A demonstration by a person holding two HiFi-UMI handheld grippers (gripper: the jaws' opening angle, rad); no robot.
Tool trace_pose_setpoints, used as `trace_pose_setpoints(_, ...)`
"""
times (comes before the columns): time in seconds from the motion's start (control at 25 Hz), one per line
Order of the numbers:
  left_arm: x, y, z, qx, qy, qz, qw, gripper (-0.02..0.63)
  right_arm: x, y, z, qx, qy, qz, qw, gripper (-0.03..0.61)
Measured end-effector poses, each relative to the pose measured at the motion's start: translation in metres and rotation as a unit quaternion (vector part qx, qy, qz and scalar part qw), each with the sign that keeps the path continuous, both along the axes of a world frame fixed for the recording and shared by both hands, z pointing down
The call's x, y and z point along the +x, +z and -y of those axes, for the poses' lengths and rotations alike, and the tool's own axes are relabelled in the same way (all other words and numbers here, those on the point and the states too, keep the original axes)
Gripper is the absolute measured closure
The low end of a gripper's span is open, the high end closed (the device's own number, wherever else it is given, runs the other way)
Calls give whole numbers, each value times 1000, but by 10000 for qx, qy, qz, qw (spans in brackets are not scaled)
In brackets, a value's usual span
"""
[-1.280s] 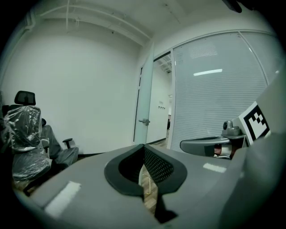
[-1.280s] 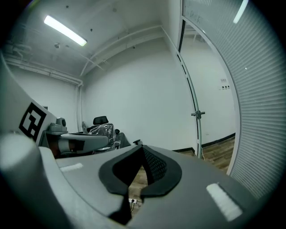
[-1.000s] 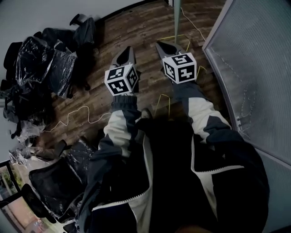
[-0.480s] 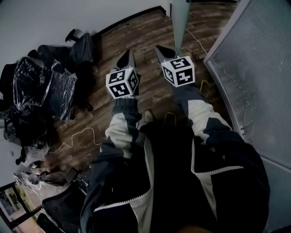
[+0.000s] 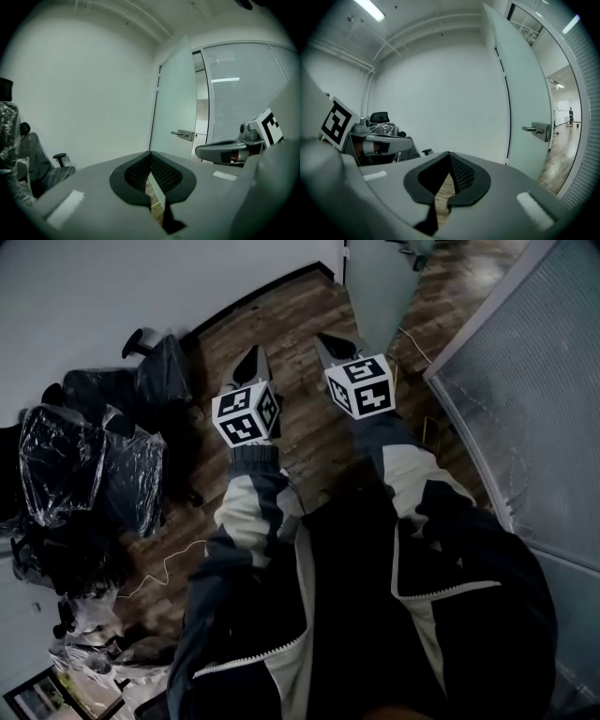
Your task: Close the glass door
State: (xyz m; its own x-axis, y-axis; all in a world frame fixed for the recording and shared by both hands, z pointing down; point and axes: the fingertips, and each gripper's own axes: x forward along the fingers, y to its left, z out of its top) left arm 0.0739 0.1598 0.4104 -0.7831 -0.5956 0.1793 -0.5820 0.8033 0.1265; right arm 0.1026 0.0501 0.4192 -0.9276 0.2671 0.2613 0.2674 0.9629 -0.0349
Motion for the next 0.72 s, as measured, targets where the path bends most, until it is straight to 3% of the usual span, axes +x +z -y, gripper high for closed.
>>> trace_pose_setpoints(0.4,-91,7,23,-40,112,-33,9999,614,-94,0,22,20,74,-40,10000,574)
trace_pose_setpoints(0.72,-205,2,58,-81,-173,-22,9998,614,-212,7,64,-32,-123,-93,9999,574)
